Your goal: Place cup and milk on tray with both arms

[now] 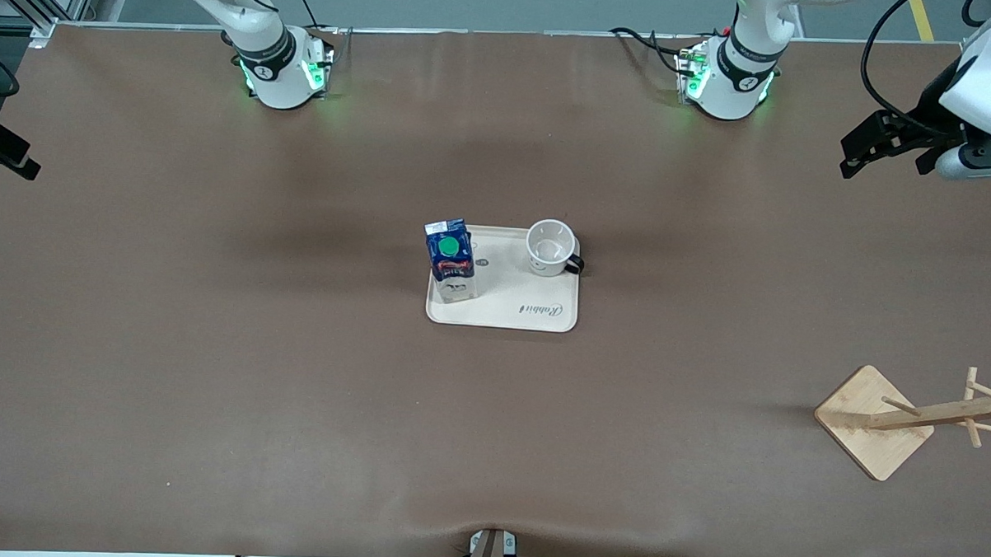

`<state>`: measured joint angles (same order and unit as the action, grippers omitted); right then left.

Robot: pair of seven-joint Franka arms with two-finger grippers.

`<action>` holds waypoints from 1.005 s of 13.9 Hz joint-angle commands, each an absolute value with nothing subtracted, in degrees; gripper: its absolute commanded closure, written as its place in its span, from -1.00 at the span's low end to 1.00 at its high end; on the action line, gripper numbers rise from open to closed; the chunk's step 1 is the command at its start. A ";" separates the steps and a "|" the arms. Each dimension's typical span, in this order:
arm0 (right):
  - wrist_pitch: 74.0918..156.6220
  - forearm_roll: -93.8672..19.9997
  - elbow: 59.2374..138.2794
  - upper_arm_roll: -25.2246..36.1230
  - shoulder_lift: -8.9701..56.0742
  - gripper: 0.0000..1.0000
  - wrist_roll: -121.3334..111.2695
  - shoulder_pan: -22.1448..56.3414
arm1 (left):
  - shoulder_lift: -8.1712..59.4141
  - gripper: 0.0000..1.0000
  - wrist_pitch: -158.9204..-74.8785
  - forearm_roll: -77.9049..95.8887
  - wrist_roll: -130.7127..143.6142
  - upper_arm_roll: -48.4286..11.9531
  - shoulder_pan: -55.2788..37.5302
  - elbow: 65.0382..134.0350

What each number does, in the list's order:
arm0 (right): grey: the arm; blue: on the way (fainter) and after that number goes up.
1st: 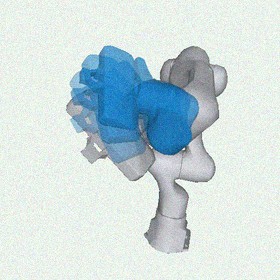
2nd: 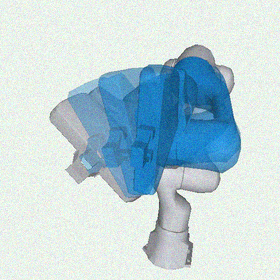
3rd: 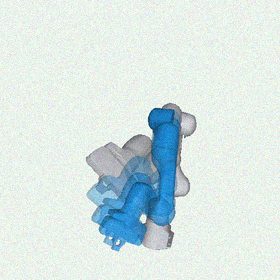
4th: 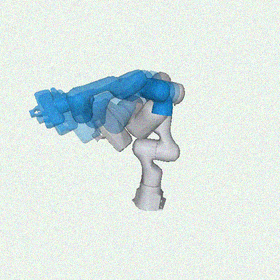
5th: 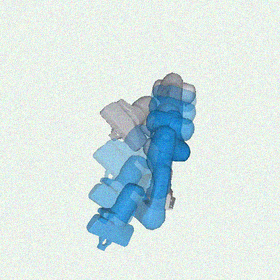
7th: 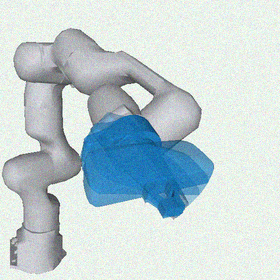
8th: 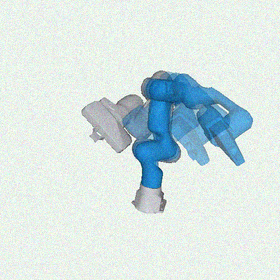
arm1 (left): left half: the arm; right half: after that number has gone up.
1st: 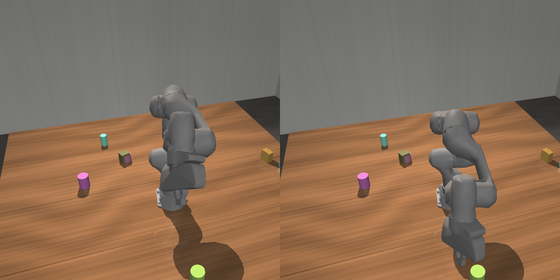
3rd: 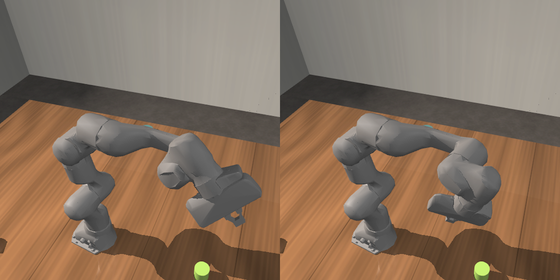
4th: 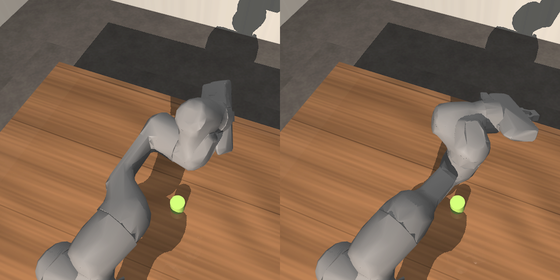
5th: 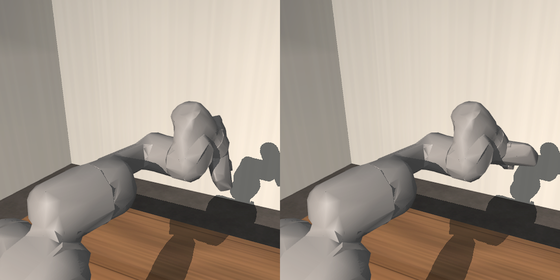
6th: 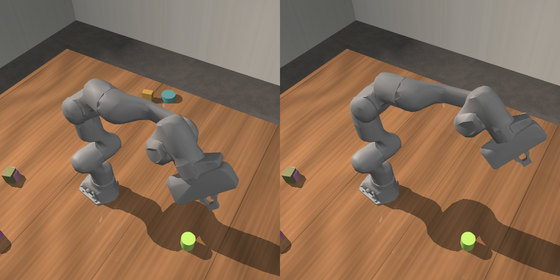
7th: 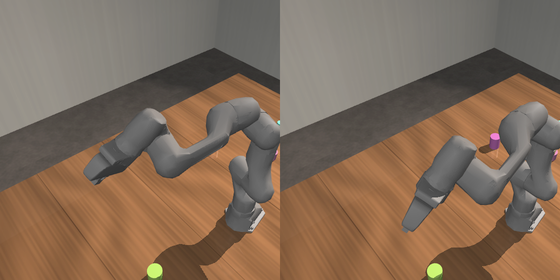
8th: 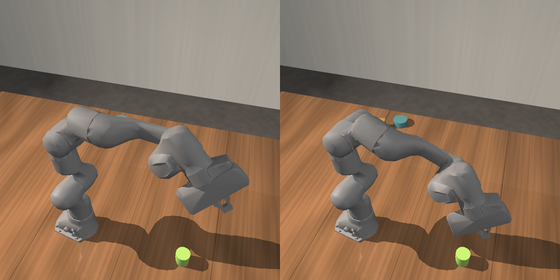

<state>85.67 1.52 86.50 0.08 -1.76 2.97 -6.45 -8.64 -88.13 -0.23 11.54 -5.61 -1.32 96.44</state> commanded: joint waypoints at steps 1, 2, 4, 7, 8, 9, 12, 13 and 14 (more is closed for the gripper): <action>85.69 1.76 86.04 -0.53 -1.67 -1.00 3.78 -7.47 | -9.14 -1.00 -87.36 0.53 12.48 -5.45 -1.14 95.72; 85.69 1.76 86.04 -0.53 -1.58 -1.00 3.78 -7.47 | -8.88 -1.00 -87.36 0.18 12.22 -5.45 -1.14 95.54; 85.78 1.76 86.04 -0.53 -1.58 -1.00 3.78 -7.47 | -8.27 -1.00 -87.36 -0.09 11.69 -5.19 -1.05 94.92; 85.87 1.85 86.04 -0.53 -1.58 -1.00 3.78 -7.47 | -8.09 -1.00 -86.14 -0.44 11.34 -5.27 -1.32 94.92; 85.87 1.93 86.04 -0.53 -1.58 -1.00 3.78 -7.47 | -7.91 -1.00 -85.52 -0.53 10.82 -5.36 -1.32 94.92; 85.87 1.93 86.04 -0.61 -1.50 -1.00 3.78 -7.47 | -7.91 -1.00 -85.43 -0.53 9.59 -5.36 -1.14 94.92; 85.96 2.02 86.04 -0.61 -1.49 -1.00 3.78 -7.47 | -7.91 -1.00 -84.82 -0.96 6.42 -5.10 -1.06 94.92; 86.04 2.02 86.04 -0.62 -1.49 -1.00 3.78 -7.47 | -8.00 -1.00 -84.73 -1.92 6.24 -5.10 -1.05 94.83; 86.04 2.02 86.04 -0.62 -1.49 -1.00 3.78 -7.47 | -8.00 -1.00 -84.73 -2.72 5.63 -5.18 -1.14 94.75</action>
<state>85.86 1.52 86.50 0.11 -1.62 3.05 -6.50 -8.26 -86.01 -1.05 7.40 -5.15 -1.21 96.09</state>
